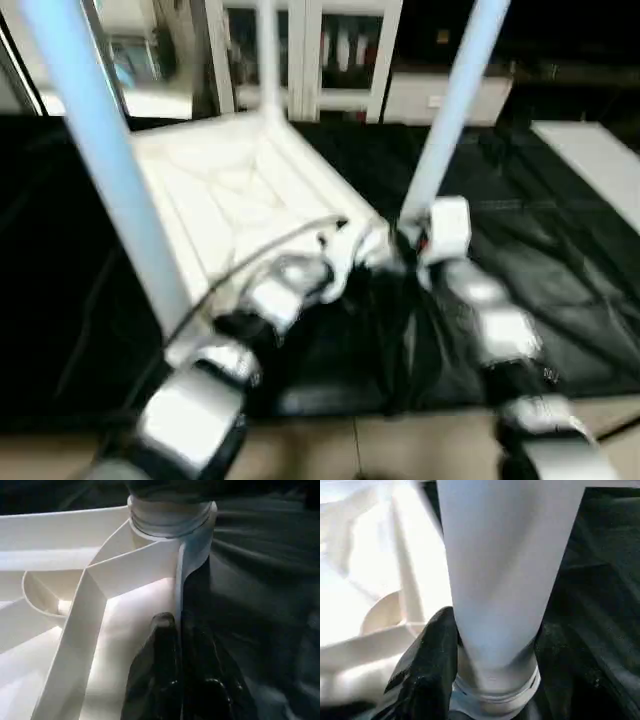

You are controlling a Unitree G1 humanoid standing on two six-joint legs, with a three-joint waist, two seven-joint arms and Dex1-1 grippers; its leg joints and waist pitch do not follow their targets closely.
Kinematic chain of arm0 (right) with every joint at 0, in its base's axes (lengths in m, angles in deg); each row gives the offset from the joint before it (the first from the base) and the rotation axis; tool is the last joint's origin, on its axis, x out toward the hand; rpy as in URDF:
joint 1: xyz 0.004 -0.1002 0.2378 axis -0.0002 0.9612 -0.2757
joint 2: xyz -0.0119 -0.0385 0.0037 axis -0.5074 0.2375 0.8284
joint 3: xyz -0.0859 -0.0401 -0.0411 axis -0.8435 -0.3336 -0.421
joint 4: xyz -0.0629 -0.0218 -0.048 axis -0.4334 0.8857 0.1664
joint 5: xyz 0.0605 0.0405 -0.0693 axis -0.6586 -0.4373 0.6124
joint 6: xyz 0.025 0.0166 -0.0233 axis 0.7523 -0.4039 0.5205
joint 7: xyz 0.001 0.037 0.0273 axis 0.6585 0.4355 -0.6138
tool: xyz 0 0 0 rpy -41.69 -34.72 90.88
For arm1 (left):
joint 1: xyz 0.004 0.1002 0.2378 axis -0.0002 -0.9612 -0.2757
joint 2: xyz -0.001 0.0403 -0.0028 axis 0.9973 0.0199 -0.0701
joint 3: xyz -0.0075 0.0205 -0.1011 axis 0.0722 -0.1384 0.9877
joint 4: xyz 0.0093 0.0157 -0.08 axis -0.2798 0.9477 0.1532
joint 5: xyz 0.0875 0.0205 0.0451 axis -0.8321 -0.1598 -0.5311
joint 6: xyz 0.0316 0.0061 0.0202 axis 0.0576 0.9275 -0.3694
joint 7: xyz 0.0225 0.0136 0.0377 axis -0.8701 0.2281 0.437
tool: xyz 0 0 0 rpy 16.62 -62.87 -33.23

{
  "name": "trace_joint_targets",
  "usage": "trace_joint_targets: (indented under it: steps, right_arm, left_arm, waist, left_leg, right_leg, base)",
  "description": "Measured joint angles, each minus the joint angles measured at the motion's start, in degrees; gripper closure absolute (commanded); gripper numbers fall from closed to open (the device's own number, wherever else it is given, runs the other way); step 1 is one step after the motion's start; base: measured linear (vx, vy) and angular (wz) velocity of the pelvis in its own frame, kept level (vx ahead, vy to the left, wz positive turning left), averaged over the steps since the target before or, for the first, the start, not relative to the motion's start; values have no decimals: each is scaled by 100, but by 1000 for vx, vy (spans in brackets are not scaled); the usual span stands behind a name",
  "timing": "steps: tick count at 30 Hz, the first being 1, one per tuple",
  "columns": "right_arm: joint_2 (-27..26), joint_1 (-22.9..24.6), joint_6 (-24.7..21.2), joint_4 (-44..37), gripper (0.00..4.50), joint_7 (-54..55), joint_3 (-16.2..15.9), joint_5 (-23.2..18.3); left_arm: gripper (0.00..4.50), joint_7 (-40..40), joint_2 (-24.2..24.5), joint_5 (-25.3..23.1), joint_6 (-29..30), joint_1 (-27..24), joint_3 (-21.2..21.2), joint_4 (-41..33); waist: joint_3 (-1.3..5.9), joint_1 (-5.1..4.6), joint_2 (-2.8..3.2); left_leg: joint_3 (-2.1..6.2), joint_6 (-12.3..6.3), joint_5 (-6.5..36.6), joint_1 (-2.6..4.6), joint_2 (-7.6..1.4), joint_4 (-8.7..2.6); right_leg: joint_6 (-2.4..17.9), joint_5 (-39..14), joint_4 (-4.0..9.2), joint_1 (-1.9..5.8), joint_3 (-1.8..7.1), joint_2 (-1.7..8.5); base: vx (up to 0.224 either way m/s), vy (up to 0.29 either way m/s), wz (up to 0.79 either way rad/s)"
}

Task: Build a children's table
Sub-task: Rotate leg to tighten

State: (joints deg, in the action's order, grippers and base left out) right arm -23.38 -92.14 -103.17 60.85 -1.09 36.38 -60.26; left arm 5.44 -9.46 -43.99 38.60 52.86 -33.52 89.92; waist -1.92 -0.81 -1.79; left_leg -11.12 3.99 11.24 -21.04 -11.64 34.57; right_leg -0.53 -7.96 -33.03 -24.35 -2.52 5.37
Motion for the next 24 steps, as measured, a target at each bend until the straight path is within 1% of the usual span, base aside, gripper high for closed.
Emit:
trace_joint_targets:
  steps: [2,4,9,12,13,14,15,16,17,18,19,20,22,24]
  right_arm:
    - [-100,-47,160,100,259,149,17,11]
    - [-121,-66,224,118,259,197,33,31]
    - [-72,-12,505,161,259,-47,123,23]
    - [9,160,613,49,259,-344,230,-165]
    - [59,237,617,-44,225,-433,231,-207]
    - [123,359,620,-190,204,-523,231,-227]
    - [146,456,625,-316,204,-614,228,-228]
    - [139,620,644,-570,190,-825,128,-251]
    - [133,818,653,-825,180,-1042,-31,-266]
    - [123,950,640,-948,171,-1138,-155,-263]
    - [151,1074,629,-1027,163,-1192,-225,-260]
    - [241,1207,586,-1112,156,-1201,-234,-229]
    - [409,1343,506,-1323,137,-1189,-226,-157]
    - [543,1538,451,-1716,120,-1158,-227,-69]
  left_arm:
    - [450,61,-26,-31,-47,35,0,36]
    - [450,76,-32,-54,-78,59,0,44]
    - [450,82,-48,-58,-257,153,-4,215]
    - [450,82,-96,-90,-367,181,-17,317]
    - [450,80,-108,-91,-393,181,-42,317]
    - [450,71,-130,-94,-425,181,-74,320]
    - [450,69,-128,-107,-452,181,-82,329]
    - [450,150,-39,-120,-481,200,-57,358]
    - [450,281,123,-123,-521,238,26,426]
    - [450,354,211,-124,-534,273,98,481]
    - [450,399,264,-124,-545,298,141,517]
    - [450,409,289,-124,-572,303,164,539]
    - [450,401,285,-125,-607,304,167,545]
    - [450,305,283,-170,-792,305,149,610]
  waist:
    - [0,33,9]
    - [0,72,9]
    - [-5,179,17]
    - [-7,239,31]
    - [-10,257,37]
    - [-11,273,46]
    - [-13,278,50]
    - [-15,235,46]
    - [-28,154,26]
    - [-34,109,16]
    - [-36,91,14]
    - [-39,99,17]
    - [-41,134,22]
    - [-41,176,22]
  left_leg:
    - [-6,0,1,0,0,-5]
    - [-10,-4,4,0,1,-23]
    - [-22,-36,-16,-5,-3,-49]
    - [-29,-31,-14,-3,-4,-49]
    - [-29,-4,2,-4,-4,-49]
    - [-32,-4,2,-4,-4,-49]
    - [-32,-4,2,-4,-4,-49]
    - [-36,-4,2,-1,-8,-49]
    - [-25,-4,2,-15,-11,-49]
    - [-8,-3,3,-18,-12,-48]
    - [2,-3,2,-27,-14,-48]
    - [2,-2,2,-31,-14,-48]
    - [-9,-2,2,-13,-14,-49]
    - [-14,-2,3,-13,-13,-52]
  right_leg:
    - [12,9,-4,0,3,0]
    - [41,27,-5,-4,2,0]
    - [35,23,-9,-37,2,-4]
    - [36,25,-10,-39,6,-3]
    - [36,25,-9,-39,7,-2]
    - [36,24,-9,-39,8,-1]
    - [36,24,-10,-39,9,-1]
    - [36,25,-14,-47,11,-6]
    - [25,32,-14,-54,-1,-11]
    - [8,33,-6,-65,-20,-10]
    - [7,34,-3,-76,-32,-10]
    - [7,35,-4,-79,-33,-10]
    - [31,49,-5,-81,-31,-8]
    - [34,50,-1,-78,-30,-7]
  base:
    - [55,2,2]
    - [55,-4,3]
    - [11,-1,1]
    - [0,0,0]
    - [0,0,0]
    - [0,0,0]
    - [0,0,0]
    - [0,0,0]
    - [0,0,0]
    - [-26,-10,-23]
    - [0,0,0]
    - [0,0,0]
    - [0,0,0]
    - [0,0,0]
